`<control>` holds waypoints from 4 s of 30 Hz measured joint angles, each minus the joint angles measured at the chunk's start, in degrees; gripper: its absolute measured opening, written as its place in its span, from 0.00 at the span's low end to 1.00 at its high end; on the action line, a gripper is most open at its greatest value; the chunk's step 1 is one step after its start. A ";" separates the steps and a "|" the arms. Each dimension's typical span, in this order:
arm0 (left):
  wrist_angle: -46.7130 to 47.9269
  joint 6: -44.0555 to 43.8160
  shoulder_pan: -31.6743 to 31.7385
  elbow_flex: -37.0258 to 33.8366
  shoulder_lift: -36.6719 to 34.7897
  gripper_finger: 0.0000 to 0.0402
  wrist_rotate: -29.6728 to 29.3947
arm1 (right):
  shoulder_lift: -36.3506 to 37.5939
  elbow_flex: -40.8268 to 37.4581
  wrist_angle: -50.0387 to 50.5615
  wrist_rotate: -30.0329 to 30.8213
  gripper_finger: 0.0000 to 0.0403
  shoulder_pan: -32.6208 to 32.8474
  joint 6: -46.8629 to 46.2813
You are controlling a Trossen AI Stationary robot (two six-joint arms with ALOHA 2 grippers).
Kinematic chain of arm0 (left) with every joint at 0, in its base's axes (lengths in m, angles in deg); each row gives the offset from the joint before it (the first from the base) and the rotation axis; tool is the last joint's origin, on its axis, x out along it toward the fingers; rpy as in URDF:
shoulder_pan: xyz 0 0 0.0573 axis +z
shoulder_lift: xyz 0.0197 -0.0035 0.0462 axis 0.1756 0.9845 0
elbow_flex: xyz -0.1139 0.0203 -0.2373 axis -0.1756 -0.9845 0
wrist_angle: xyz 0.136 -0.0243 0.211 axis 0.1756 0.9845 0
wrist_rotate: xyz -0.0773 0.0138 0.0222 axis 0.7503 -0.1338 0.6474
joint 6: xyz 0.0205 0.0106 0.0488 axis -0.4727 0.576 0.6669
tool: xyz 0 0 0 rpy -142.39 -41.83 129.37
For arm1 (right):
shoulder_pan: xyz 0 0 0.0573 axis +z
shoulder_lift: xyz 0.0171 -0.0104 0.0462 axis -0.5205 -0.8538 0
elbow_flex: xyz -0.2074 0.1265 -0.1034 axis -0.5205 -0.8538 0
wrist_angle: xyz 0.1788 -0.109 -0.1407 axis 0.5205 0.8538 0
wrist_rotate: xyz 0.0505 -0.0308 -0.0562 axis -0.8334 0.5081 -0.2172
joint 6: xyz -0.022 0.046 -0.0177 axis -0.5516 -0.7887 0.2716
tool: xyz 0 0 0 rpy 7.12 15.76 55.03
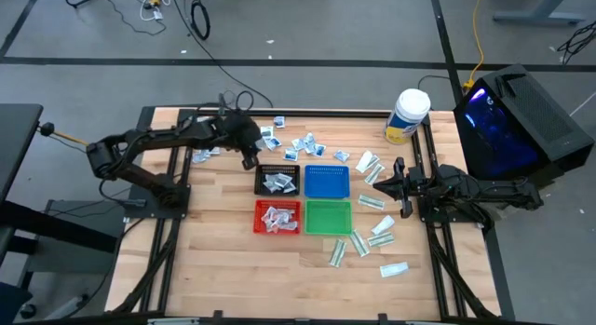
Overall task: Pick & Place First Aid Supplies
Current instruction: Put the gray towelette pack into the black bin
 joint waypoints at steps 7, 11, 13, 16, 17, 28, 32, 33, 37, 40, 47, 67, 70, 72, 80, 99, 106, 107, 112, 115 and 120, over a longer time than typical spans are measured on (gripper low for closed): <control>-0.03 0.00 -5.32 0.02 -1.18 0.46 0.02 | 0.00 0.00 0.00 0.02 0.04 0.01 0.00; -0.03 0.00 -7.68 0.02 -1.18 0.46 0.04 | 0.01 -0.02 0.00 0.02 0.04 0.01 0.01; -0.04 0.00 -8.59 0.02 -1.18 0.46 0.04 | 0.00 -0.01 0.00 0.00 0.04 0.02 0.00; -0.60 0.27 -9.66 0.02 -1.18 0.46 0.03 | 0.00 -0.01 0.00 0.02 0.04 0.00 0.00; -0.99 0.28 -9.95 0.02 -1.18 0.46 0.02 | 0.00 -0.01 0.00 0.02 0.04 0.00 0.01; -1.76 -1.89 -11.01 0.02 -1.18 0.46 2.55 | 0.00 -0.01 0.00 0.00 0.04 0.01 0.01; -1.76 -2.56 -12.79 0.02 -1.18 0.46 2.83 | -0.01 0.00 0.00 0.00 0.04 0.02 0.01; -1.76 -2.56 -13.37 0.02 -1.18 0.46 2.84 | -0.01 -0.02 0.00 0.02 0.04 0.00 0.01; -1.76 -2.56 -15.73 0.02 -1.18 0.46 2.86 | 0.00 -0.02 0.00 0.02 0.04 0.02 0.01; -1.89 -2.56 -17.29 0.06 -0.68 0.46 2.86 | -0.01 -0.02 0.00 0.02 0.04 0.00 -0.01; -1.81 -2.56 -18.79 0.04 1.49 0.46 2.93 | 0.00 -0.01 0.00 0.01 0.04 0.00 0.01; -4.51 -3.04 -18.75 0.04 4.26 0.46 2.64 | 0.00 -0.01 0.00 0.02 0.04 0.01 0.00; -4.49 -4.35 -18.75 0.04 4.26 0.50 2.49 | 0.00 -0.02 0.00 0.01 0.04 0.00 0.00; -4.47 -4.48 -18.75 0.04 4.26 0.54 2.45 | 0.00 0.00 0.00 0.00 0.04 0.00 0.01; -4.31 -4.71 -18.70 0.04 4.25 0.74 1.82 | -0.01 -0.02 0.00 -0.01 0.04 0.02 0.01; 9.16 -3.14 -10.79 13.32 -1.23 0.75 -0.44 | -0.01 0.00 0.00 0.02 0.04 0.00 0.00; 10.84 -0.54 -4.86 16.76 -1.23 0.75 -0.44 | -0.01 0.00 0.00 0.02 0.04 0.00 0.00; 10.72 -0.52 -3.95 16.96 -1.23 0.75 -0.44 | 0.00 -0.01 0.00 -0.01 0.04 0.02 0.01; 10.71 -0.37 0.04 17.06 -1.15 0.75 -0.44 | 0.01 0.00 0.00 0.00 0.04 0.02 0.00; 10.73 -0.35 1.73 17.06 -1.03 0.75 -0.44 | 0.01 -0.02 0.02 0.01 0.04 0.02 0.01; 9.94 -0.33 4.75 16.79 -1.03 0.75 0.25 | -0.01 -0.01 0.00 0.02 0.04 0.00 0.01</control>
